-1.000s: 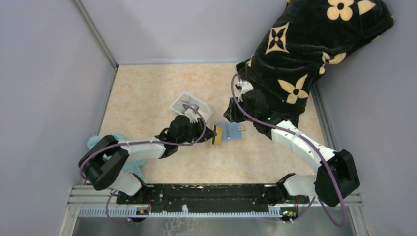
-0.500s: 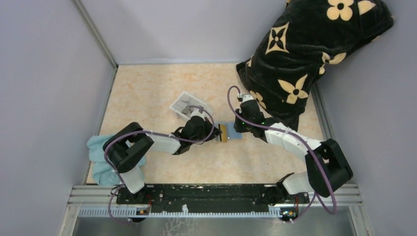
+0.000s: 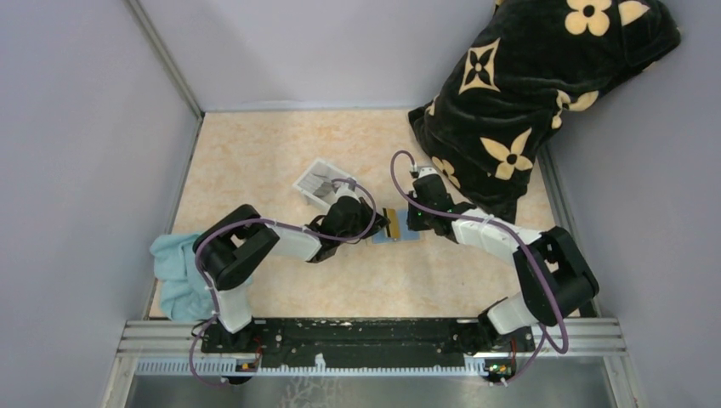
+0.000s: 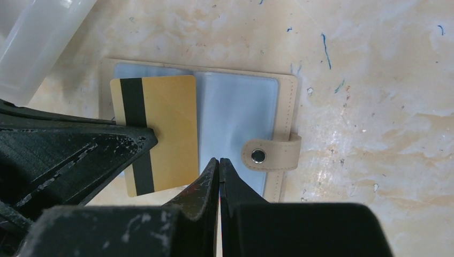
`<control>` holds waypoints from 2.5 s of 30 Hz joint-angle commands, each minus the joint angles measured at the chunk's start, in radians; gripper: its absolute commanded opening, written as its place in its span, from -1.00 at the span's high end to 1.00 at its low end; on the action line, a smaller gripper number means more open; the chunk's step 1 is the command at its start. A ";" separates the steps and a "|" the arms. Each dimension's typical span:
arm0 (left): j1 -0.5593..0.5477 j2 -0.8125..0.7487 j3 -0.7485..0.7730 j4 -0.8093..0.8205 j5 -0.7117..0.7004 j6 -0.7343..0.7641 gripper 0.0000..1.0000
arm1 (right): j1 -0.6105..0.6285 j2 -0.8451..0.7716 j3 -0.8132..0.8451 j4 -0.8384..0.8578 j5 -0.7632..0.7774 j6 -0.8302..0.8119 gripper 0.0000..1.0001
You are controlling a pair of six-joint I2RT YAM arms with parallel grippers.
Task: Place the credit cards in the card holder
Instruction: Insert the credit card into the card holder.
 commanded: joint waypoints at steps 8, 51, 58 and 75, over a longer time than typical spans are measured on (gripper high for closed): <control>-0.007 0.019 0.020 -0.006 -0.025 -0.013 1.00 | -0.031 0.029 -0.005 0.034 0.015 0.007 1.00; -0.009 0.085 -0.074 0.183 -0.012 -0.232 1.00 | -0.093 0.088 -0.047 0.004 0.046 0.013 1.00; -0.018 0.107 -0.106 0.285 -0.028 -0.273 1.00 | -0.100 0.090 -0.056 0.010 0.036 0.012 1.00; -0.044 0.192 -0.130 0.502 -0.090 -0.277 1.00 | -0.116 0.099 -0.067 0.023 0.014 0.007 1.00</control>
